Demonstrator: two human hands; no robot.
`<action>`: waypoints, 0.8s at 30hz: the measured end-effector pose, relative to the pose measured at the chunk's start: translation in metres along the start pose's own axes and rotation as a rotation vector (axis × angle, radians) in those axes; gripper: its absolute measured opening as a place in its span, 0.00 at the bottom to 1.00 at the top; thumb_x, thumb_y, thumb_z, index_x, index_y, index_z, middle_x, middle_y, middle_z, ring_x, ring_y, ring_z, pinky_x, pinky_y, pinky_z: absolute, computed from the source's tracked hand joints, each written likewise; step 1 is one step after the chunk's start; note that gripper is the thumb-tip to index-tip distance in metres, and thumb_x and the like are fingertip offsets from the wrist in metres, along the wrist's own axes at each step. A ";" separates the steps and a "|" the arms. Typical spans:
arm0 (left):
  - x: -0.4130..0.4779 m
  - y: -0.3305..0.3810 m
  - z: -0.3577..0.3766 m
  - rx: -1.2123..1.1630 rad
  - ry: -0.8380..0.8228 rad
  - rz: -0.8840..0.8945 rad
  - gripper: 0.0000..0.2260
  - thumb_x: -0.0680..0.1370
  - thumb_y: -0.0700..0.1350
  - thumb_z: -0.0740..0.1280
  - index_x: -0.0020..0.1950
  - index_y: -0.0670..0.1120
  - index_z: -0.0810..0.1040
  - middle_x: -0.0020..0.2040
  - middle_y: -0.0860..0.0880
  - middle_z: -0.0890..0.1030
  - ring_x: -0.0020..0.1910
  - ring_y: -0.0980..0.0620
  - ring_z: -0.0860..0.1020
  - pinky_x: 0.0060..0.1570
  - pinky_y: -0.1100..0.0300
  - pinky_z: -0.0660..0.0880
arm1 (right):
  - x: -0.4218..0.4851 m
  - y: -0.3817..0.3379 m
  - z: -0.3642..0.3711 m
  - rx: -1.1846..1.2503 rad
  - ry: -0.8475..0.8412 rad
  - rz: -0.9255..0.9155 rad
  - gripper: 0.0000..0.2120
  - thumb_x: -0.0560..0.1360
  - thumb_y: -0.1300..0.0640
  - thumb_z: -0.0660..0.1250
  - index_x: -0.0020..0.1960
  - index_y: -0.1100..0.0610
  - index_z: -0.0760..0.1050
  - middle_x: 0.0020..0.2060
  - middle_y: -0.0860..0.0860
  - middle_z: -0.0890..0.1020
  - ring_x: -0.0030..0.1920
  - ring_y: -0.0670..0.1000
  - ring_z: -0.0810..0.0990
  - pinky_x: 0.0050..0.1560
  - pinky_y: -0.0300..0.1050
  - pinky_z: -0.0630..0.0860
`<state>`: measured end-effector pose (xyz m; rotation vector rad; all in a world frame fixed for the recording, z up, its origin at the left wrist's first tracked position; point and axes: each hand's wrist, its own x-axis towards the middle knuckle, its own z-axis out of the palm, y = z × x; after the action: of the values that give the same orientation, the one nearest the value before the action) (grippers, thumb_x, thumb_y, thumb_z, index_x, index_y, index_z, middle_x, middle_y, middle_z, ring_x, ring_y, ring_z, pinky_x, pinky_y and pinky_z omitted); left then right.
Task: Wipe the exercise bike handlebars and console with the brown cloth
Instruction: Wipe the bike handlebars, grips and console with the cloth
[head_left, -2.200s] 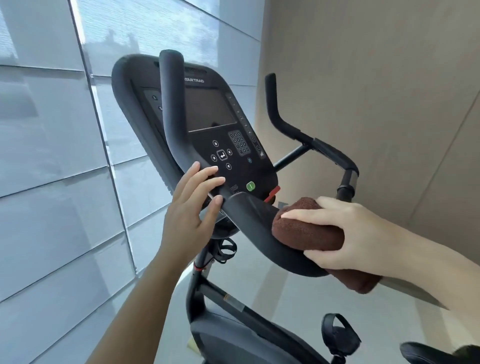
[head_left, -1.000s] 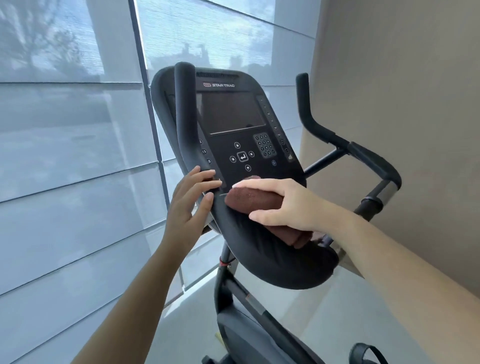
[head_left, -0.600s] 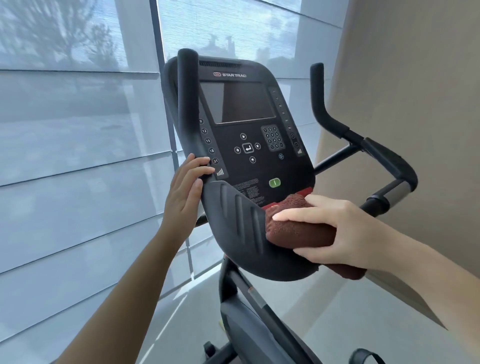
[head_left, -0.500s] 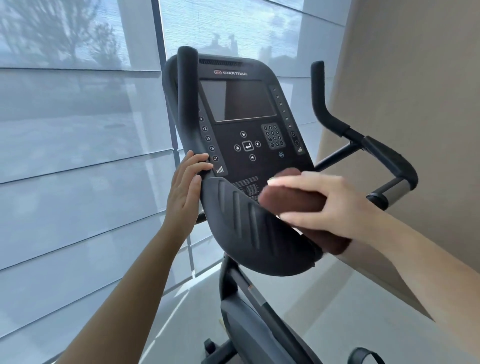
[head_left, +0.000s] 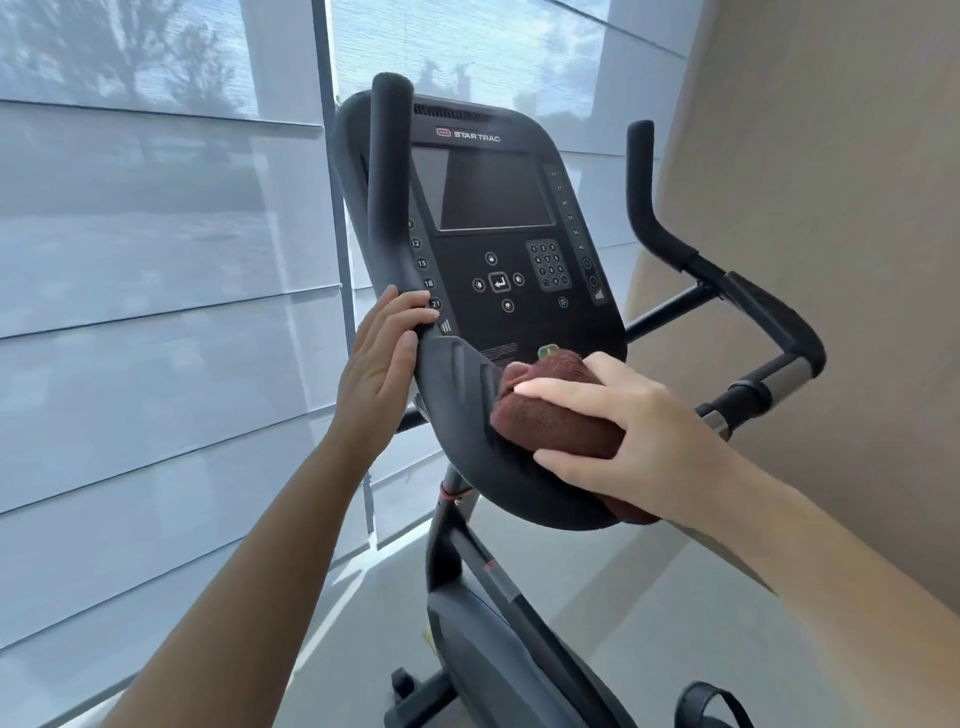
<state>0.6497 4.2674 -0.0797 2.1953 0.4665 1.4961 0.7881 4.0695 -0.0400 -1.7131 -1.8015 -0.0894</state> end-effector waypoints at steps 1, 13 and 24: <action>-0.003 0.000 0.000 0.034 -0.006 0.004 0.15 0.80 0.41 0.51 0.57 0.46 0.75 0.63 0.55 0.70 0.71 0.52 0.60 0.68 0.67 0.53 | -0.009 0.002 -0.003 -0.011 -0.003 0.007 0.22 0.68 0.46 0.71 0.60 0.36 0.72 0.49 0.46 0.74 0.49 0.42 0.72 0.52 0.25 0.66; 0.017 -0.013 -0.005 0.018 -0.286 0.316 0.09 0.78 0.40 0.59 0.51 0.40 0.77 0.56 0.48 0.79 0.69 0.50 0.62 0.65 0.56 0.62 | 0.037 -0.035 0.027 -0.057 0.254 0.255 0.20 0.70 0.44 0.68 0.61 0.34 0.71 0.53 0.46 0.77 0.49 0.37 0.72 0.48 0.22 0.64; 0.056 -0.051 -0.024 -0.115 -0.233 0.526 0.10 0.77 0.43 0.61 0.50 0.42 0.80 0.52 0.48 0.81 0.63 0.46 0.71 0.56 0.55 0.56 | 0.071 -0.080 0.055 -0.271 0.288 0.399 0.17 0.73 0.48 0.65 0.62 0.38 0.72 0.50 0.43 0.73 0.52 0.42 0.70 0.49 0.18 0.61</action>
<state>0.6457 4.3431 -0.0550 2.4725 -0.2899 1.4296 0.6970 4.1456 -0.0194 -2.0966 -1.2595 -0.4031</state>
